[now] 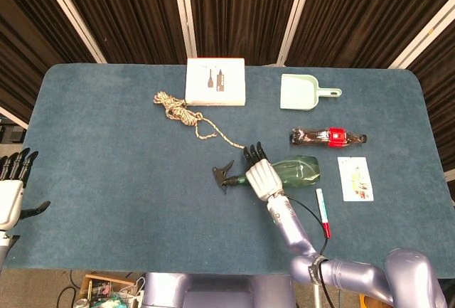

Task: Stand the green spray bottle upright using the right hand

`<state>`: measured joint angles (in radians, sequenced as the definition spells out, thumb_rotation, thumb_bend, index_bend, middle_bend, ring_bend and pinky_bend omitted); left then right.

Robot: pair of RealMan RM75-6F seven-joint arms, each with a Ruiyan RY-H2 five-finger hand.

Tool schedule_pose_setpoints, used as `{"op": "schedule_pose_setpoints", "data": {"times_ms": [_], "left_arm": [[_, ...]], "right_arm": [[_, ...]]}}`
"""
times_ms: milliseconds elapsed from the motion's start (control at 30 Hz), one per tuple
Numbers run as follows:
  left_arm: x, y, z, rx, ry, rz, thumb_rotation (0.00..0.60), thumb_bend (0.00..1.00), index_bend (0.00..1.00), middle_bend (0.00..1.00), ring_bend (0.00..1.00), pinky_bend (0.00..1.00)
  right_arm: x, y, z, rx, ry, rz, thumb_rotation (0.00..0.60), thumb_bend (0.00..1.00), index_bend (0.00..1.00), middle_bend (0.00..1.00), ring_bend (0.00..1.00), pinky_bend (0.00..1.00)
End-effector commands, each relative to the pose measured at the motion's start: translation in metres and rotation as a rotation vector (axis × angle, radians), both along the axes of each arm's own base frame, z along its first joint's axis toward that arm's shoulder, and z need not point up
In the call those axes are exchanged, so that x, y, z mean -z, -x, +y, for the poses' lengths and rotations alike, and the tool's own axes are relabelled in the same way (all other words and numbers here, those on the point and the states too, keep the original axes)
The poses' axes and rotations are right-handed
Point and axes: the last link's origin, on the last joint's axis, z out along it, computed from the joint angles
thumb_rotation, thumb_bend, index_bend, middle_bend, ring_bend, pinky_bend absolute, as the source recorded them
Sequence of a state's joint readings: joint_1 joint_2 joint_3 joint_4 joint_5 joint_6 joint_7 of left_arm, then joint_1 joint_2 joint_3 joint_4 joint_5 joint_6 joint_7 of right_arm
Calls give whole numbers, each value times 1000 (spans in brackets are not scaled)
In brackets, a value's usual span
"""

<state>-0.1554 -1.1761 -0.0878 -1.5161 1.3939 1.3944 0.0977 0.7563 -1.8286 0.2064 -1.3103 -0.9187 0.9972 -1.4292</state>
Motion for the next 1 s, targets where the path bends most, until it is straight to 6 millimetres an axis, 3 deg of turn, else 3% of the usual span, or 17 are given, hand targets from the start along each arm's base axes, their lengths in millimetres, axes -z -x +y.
{"op": "schedule_pose_setpoints", "data": {"times_ms": [33, 333, 500, 667, 767, 833, 1000], "left_arm": [[1, -1, 0, 5, 4, -1, 600, 11, 18, 0, 0, 0], [-1, -6, -3, 37, -4, -13, 600, 11, 18, 0, 0, 0], [-2, -9, -6, 55, 3, -21, 600, 11, 18, 0, 0, 0], [-2, -10, -8, 66, 5, -27, 600, 12, 18, 0, 0, 0], [-2, -10, -8, 68, 9, -27, 600, 11, 19, 0, 0, 0], [-1, -10, -8, 68, 9, -23, 600, 11, 20, 0, 0, 0], [0, -11, -8, 72, 10, -19, 600, 11, 21, 0, 0, 0]], "right_arm": [[-8, -2, -1, -17, 38, -7, 600, 432, 879, 45, 0, 124], [-45, -25, 6, -135, 150, -149, 600, 457, 898, 87, 0, 190], [-75, -39, 12, -170, 177, -341, 600, 469, 890, 85, 0, 191], [-105, -54, 22, -136, 125, -810, 600, 472, 891, 97, 0, 191], [-115, -54, 26, -133, 100, -1087, 600, 482, 893, 130, 0, 195], [-114, -44, 29, -92, 32, -1295, 600, 485, 893, 136, 0, 201], [-108, -15, 34, 22, -131, -1623, 600, 489, 909, 150, 0, 203]]}}
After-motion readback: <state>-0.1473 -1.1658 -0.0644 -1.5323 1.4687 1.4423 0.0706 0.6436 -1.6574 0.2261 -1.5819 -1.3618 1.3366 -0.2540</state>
